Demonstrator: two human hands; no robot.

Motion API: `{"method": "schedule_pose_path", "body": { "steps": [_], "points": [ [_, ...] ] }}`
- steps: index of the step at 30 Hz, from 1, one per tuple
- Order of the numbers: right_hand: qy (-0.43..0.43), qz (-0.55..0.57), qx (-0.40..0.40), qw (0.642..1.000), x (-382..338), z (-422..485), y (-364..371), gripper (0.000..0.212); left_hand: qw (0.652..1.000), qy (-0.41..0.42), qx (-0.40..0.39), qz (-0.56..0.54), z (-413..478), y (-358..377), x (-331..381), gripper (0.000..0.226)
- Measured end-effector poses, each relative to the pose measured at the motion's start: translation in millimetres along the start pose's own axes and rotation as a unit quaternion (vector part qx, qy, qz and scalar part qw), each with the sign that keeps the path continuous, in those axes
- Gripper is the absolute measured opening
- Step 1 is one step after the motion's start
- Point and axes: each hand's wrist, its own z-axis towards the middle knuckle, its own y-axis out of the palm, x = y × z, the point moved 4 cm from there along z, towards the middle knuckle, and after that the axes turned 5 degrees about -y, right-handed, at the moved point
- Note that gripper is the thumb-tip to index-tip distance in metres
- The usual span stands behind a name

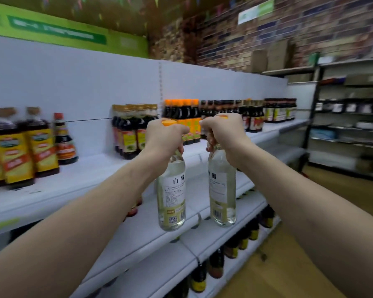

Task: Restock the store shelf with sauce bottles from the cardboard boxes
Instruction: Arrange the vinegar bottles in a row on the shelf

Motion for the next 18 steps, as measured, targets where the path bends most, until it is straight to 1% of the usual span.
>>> {"method": "schedule_pose_path", "body": {
  "steps": [2, 4, 7, 9, 12, 17, 18],
  "points": [
    [0.005, -0.007, 0.027, 1.000, 11.5, 20.0, -34.6, 0.026, 1.000, 0.004, -0.026, -0.008, 15.5, 44.3, 1.0, 0.024],
    [0.008, -0.009, 0.056, 0.998, 24.0, 39.6, -66.3, 0.023, 0.998, 0.012, -0.055, -0.011, 32.4, 88.2, -0.5, 0.024],
    [0.014, -0.032, 0.103, 0.994, 45.0, 69.1, -110.8, 0.032, 0.995, 0.021, -0.099, -0.016, 62.5, 152.9, -9.4, 0.034],
    [0.020, -0.046, 0.130, 0.990, 59.0, 88.5, -138.9, 0.032, 0.991, 0.021, -0.129, -0.028, 83.6, 194.3, -16.0, 0.039],
    [0.023, -0.082, 0.164, 0.983, 75.7, 122.1, -176.5, 0.023, 0.982, 0.024, -0.178, -0.055, 116.8, 252.9, -21.1, 0.036],
    [0.016, -0.131, 0.239, 0.962, 92.9, 184.5, -241.2, 0.011, 0.966, 0.029, -0.244, -0.075, 175.7, 350.5, -17.8, 0.042],
    [0.015, -0.135, 0.252, 0.958, 96.6, 195.7, -254.7, 0.010, 0.963, 0.034, -0.257, -0.076, 185.4, 369.9, -16.9, 0.040]
  ]
}}
